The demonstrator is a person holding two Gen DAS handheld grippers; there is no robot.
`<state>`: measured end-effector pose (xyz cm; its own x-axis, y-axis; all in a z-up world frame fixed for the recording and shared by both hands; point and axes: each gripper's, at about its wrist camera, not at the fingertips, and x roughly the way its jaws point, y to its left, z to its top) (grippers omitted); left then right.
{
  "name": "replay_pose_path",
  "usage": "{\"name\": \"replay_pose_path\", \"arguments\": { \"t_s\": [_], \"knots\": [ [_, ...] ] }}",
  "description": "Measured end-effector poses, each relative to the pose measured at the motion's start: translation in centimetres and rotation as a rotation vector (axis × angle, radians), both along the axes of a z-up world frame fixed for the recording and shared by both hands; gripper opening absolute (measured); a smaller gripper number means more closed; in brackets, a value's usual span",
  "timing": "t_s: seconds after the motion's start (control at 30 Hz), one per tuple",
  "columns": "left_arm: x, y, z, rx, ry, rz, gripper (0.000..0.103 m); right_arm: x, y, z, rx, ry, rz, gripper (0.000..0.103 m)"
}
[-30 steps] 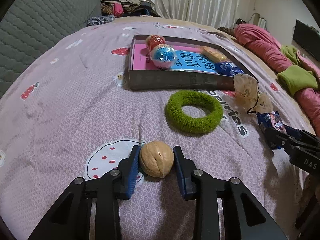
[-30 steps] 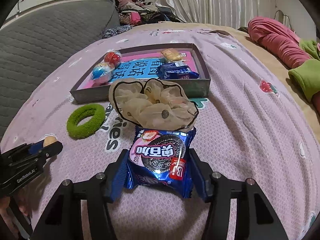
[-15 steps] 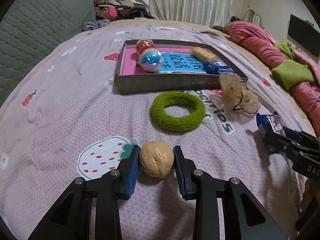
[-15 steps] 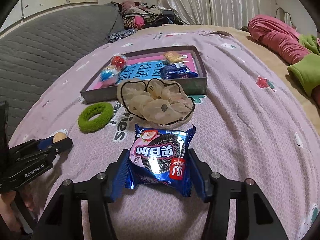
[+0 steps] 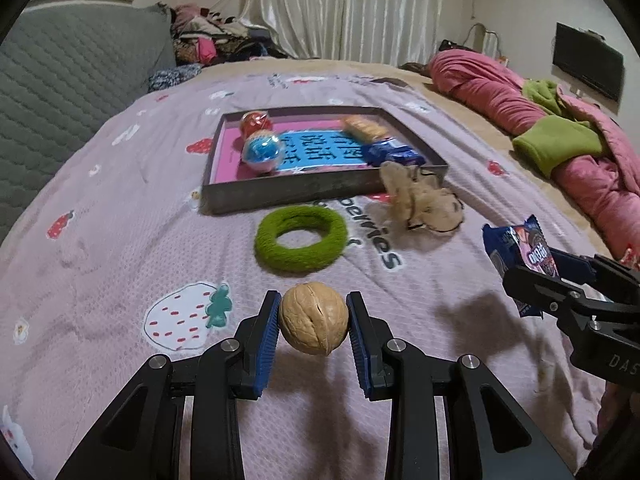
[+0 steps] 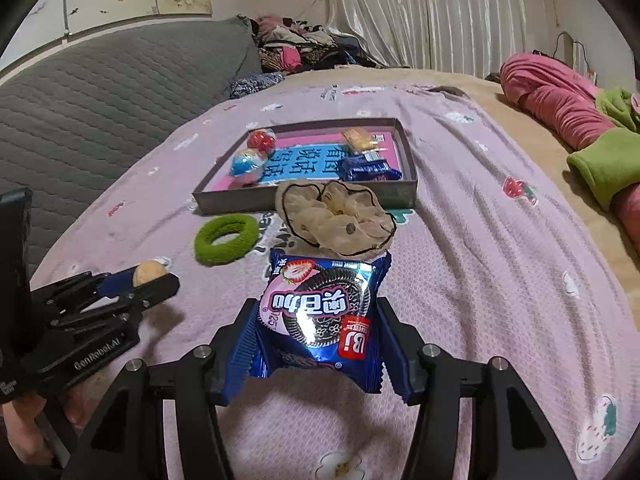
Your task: Organize objects
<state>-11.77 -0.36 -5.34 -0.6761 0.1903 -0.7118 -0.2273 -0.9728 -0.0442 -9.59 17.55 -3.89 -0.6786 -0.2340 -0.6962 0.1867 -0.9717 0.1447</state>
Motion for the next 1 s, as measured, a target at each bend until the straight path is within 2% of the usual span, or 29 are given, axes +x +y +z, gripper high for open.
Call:
{"name": "replay_pose_path", "arguments": {
  "t_s": [0.47,0.8,1.0],
  "knots": [
    [4.6,0.1,3.4,-0.008,0.063,0.031,0.034,4.2,-0.9,4.2,-0.007,0.088,0.032,0.057],
    [6.6,0.0,8.4,-0.026,0.167,0.071,0.034,6.0,-0.7,7.8,-0.023,0.168,0.046,0.057],
    [6.9,-0.1,10.4,-0.028,0.193,0.077,0.034,6.5,-0.6,10.0,-0.023,0.216,0.051,0.057]
  ]
}}
